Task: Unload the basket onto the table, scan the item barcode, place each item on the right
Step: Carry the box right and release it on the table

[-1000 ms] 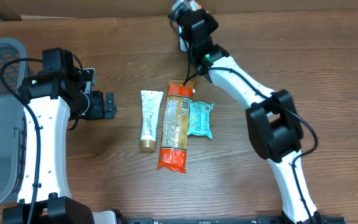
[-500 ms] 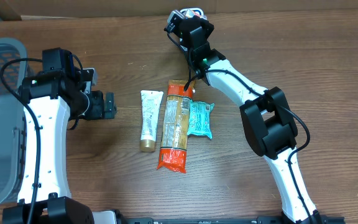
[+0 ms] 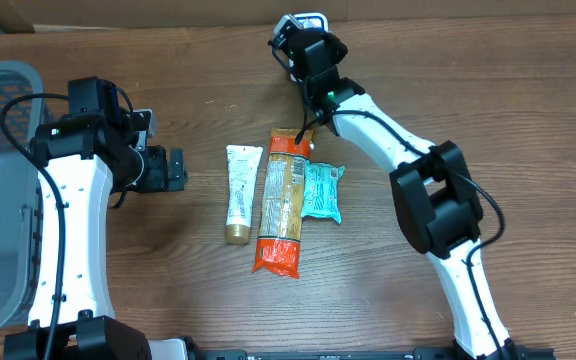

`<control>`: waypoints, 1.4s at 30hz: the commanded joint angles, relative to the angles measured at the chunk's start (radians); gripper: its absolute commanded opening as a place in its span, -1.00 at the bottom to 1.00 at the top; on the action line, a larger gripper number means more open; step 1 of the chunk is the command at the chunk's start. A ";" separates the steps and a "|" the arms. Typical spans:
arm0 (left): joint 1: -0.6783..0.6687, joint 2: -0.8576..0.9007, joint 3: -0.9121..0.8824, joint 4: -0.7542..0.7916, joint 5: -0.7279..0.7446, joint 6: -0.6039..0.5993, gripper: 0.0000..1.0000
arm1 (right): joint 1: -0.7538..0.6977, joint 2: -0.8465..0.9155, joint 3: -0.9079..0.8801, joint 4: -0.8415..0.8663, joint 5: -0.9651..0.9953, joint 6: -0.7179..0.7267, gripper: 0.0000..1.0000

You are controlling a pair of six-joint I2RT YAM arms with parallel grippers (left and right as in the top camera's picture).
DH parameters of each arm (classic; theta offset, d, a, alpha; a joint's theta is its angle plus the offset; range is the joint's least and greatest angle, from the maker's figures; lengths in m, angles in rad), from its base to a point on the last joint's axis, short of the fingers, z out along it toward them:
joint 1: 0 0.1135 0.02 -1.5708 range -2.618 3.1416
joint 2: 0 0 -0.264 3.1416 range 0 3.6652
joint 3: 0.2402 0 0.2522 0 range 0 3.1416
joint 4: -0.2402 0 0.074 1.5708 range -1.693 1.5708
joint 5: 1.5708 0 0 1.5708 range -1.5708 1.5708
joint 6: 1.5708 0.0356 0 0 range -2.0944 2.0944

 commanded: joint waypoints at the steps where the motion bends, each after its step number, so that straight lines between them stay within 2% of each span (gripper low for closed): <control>1: -0.002 0.002 -0.001 0.000 0.000 0.019 0.99 | 0.005 -0.234 0.015 -0.094 -0.057 0.261 -0.93; 6: -0.002 0.002 -0.001 0.000 0.000 0.019 0.99 | -0.005 -0.486 0.015 -0.489 -0.312 0.605 -0.93; 9: -0.002 0.002 -0.001 0.000 0.000 0.019 0.99 | -0.036 -0.617 0.015 -0.743 -0.436 0.755 -0.92; 14: -0.002 0.002 -0.001 0.000 0.000 0.019 0.99 | -0.148 -0.735 0.015 -1.094 -0.440 1.006 -0.93; 18: -0.002 0.002 -0.001 0.000 0.000 0.019 0.99 | -0.289 -0.727 -0.004 -1.247 -0.445 1.146 -0.92; 22: -0.002 0.002 -0.001 0.000 0.000 0.019 0.99 | -0.429 -0.702 -0.122 -1.201 -0.526 1.196 -0.93; 28: -0.002 0.002 -0.001 0.000 0.000 0.019 0.99 | -0.578 -0.685 -0.427 -0.958 -0.660 1.226 -0.93; 35: -0.002 0.002 -0.001 0.000 0.000 0.019 0.99 | -0.658 -0.685 -0.750 -0.669 -0.816 1.224 -0.91; 37: -0.002 0.002 -0.001 0.000 0.000 0.019 1.00 | -0.667 -0.685 -0.809 -0.624 -0.817 1.224 -0.72; 38: -0.002 0.002 -0.001 0.000 0.000 0.019 0.99 | -0.671 -0.685 -0.827 -0.613 -0.817 1.220 -0.56; 42: -0.002 0.002 -0.001 0.000 0.000 0.019 0.99 | -0.677 -0.685 -0.842 -0.630 -0.779 1.176 -0.21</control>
